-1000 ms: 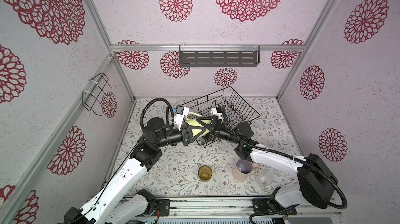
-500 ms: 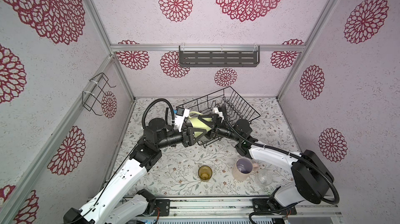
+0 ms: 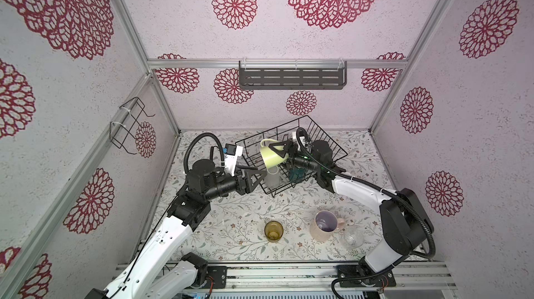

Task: Load the cups into the dish rack
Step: 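Carry the light green mug over the rack with the right gripper while left withdraws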

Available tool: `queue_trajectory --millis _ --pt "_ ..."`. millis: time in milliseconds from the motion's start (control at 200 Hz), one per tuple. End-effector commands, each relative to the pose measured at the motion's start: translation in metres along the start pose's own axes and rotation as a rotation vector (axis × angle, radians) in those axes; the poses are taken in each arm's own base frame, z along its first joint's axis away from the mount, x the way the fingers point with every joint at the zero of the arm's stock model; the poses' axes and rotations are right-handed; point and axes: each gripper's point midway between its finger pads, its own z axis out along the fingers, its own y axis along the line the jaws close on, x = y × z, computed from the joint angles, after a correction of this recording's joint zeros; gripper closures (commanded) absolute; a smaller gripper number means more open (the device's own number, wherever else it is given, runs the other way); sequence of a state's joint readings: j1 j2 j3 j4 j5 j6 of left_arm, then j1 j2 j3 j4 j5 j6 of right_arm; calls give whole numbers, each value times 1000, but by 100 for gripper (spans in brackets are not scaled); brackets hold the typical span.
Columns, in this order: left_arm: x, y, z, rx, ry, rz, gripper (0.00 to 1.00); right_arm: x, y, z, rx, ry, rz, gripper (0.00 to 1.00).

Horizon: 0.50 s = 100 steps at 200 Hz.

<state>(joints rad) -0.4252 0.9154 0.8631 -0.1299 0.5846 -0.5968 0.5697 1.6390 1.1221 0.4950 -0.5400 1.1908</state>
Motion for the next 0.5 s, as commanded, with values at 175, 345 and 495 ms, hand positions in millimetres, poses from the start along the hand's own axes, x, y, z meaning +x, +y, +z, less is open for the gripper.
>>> queue_trajectory --millis 175,345,495 --pt "13 25 -18 -115 -38 -36 31 -60 -22 4 376 -120 -491 46" --pt "21 51 -24 -237 -49 -91 31 -86 -43 10 539 -156 -567 46" --pt "32 74 -31 -348 -42 -141 30 -105 -58 14 650 -179 -640 46"
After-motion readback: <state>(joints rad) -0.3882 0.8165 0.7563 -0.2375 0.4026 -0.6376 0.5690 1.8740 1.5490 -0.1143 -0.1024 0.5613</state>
